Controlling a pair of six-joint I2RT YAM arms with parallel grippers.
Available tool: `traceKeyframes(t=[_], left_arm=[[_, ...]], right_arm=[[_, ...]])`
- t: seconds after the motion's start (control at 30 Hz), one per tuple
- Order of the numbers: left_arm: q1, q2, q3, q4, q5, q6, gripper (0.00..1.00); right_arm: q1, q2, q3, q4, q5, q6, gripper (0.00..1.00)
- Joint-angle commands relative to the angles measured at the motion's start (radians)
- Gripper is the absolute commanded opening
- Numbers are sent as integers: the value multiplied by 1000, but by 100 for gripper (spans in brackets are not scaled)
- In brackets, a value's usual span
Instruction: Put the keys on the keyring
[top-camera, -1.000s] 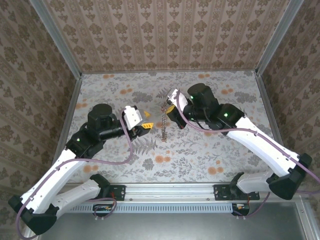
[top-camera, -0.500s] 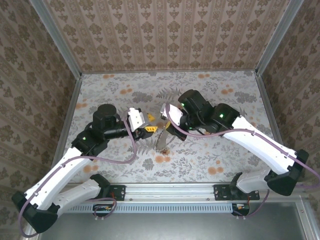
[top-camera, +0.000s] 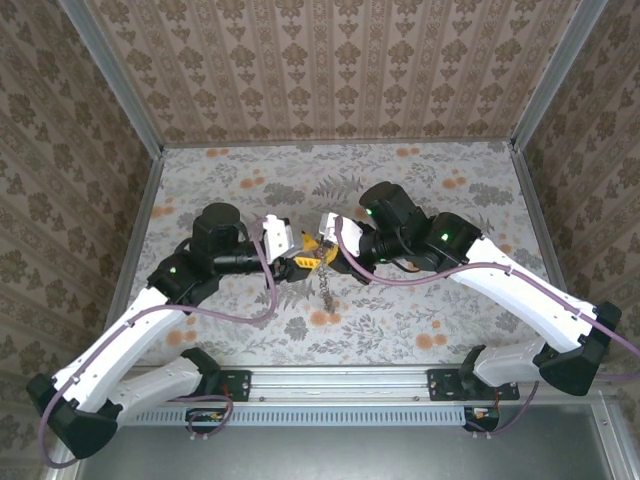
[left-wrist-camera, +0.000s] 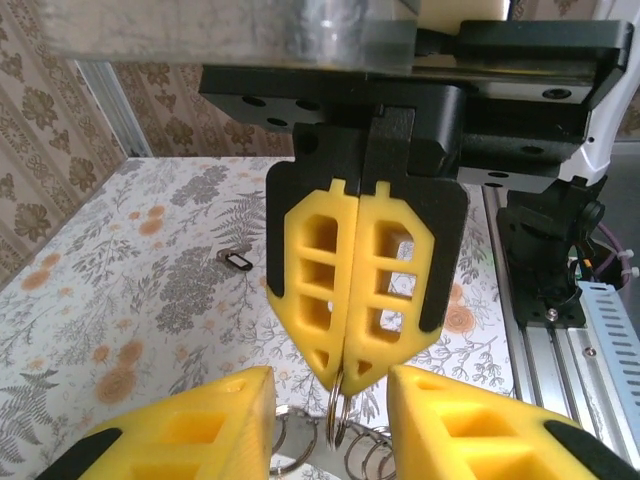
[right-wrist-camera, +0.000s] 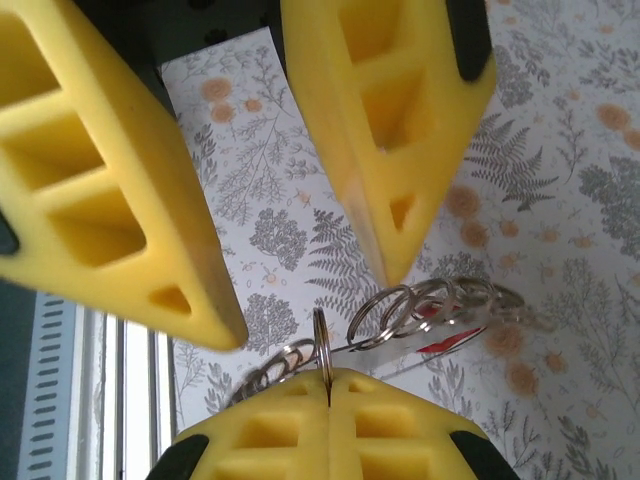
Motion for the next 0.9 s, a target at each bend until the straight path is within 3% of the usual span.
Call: traceKeyframes(t=[0.0,0.53,0.87], left_arm=[[-8,25,39,-41,-8,17,35],[-62,83,76,-124,-122,61,26],[-78,85,80,-162,-159,74,26]], right_arm=[[8,-24,-2,59,-41,-31,0],[18,-75,-56,124,1,-40,0],[25,-97,-85,158,0,-44,0]])
